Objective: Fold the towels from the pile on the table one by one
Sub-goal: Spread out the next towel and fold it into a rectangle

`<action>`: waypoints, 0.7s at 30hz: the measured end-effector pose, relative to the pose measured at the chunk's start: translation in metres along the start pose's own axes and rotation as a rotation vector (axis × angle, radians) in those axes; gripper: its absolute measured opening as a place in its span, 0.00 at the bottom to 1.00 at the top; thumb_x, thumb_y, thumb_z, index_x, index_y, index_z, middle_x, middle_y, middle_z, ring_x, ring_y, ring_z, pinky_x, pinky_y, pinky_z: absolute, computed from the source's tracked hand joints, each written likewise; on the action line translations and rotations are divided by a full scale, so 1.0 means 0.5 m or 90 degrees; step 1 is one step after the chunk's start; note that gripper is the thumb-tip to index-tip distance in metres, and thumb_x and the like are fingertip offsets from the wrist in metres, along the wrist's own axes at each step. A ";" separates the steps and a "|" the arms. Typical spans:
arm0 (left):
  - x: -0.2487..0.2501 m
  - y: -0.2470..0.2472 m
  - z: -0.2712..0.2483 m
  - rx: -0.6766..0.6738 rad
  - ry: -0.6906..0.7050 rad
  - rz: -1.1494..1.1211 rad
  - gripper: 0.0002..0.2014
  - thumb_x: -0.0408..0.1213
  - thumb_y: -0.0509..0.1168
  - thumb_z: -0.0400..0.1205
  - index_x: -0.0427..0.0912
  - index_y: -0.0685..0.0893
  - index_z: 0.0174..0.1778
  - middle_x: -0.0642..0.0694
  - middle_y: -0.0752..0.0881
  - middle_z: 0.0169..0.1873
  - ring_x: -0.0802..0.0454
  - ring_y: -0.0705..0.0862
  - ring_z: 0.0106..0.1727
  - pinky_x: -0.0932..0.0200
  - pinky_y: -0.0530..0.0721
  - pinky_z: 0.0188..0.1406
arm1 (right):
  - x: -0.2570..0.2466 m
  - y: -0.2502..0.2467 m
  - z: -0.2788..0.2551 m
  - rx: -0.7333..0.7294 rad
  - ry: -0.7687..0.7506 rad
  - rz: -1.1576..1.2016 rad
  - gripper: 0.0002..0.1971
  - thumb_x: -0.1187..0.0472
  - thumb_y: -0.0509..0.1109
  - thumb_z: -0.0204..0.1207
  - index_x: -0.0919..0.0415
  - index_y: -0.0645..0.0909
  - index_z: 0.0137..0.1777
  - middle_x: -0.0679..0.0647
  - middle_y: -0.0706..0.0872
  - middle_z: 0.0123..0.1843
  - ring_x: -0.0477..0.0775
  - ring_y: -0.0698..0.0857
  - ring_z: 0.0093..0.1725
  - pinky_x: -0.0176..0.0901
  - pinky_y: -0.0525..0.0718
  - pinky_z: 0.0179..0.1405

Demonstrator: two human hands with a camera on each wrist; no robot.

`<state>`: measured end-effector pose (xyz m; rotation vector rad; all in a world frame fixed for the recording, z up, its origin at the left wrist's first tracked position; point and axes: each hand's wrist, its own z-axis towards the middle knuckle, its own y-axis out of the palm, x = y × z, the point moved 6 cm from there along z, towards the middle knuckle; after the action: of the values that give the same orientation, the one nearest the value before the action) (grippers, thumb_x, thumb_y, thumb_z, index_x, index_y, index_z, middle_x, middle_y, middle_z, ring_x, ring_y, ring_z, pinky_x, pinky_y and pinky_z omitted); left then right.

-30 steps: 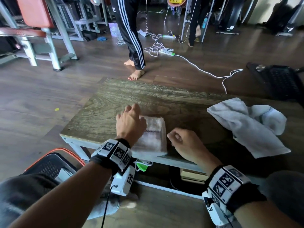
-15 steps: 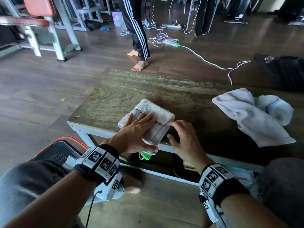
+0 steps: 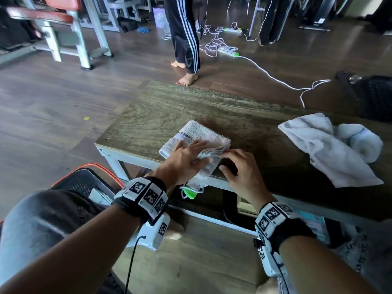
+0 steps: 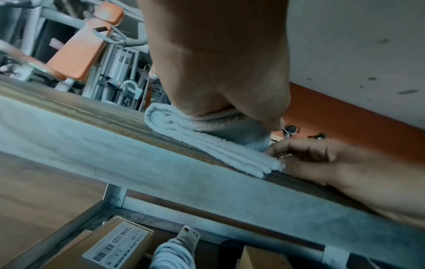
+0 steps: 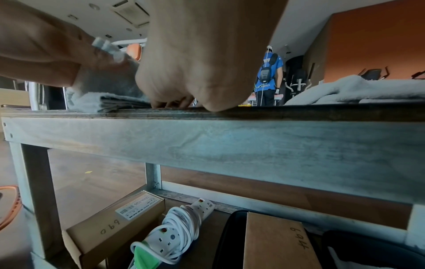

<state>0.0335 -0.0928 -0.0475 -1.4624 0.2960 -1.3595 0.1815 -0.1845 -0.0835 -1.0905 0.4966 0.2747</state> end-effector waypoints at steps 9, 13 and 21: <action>0.009 0.026 -0.012 -0.119 -0.056 0.130 0.31 0.56 0.49 0.88 0.49 0.54 0.86 0.49 0.51 0.86 0.55 0.44 0.87 0.40 0.40 0.84 | -0.004 -0.005 0.002 0.015 -0.013 -0.007 0.15 0.57 0.75 0.75 0.53 0.86 0.62 0.46 0.86 0.63 0.54 0.80 0.63 0.45 0.74 0.68; 0.011 0.031 -0.015 -0.135 -0.052 0.149 0.31 0.57 0.50 0.88 0.51 0.54 0.86 0.49 0.48 0.86 0.55 0.41 0.86 0.38 0.38 0.84 | -0.010 -0.010 0.004 0.023 -0.038 0.000 0.15 0.59 0.76 0.74 0.55 0.87 0.61 0.47 0.88 0.63 0.50 0.82 0.62 0.45 0.74 0.68; 0.002 0.040 -0.021 -0.169 -0.024 0.206 0.40 0.62 0.57 0.84 0.48 0.50 0.87 0.47 0.44 0.87 0.52 0.38 0.86 0.39 0.37 0.84 | -0.014 -0.014 0.005 0.038 -0.028 0.004 0.15 0.61 0.77 0.73 0.54 0.88 0.60 0.47 0.88 0.61 0.47 0.80 0.61 0.43 0.73 0.67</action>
<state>0.0342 -0.1071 -0.0653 -1.5758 0.6790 -1.0585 0.1791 -0.1851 -0.0733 -1.0225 0.4665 0.2877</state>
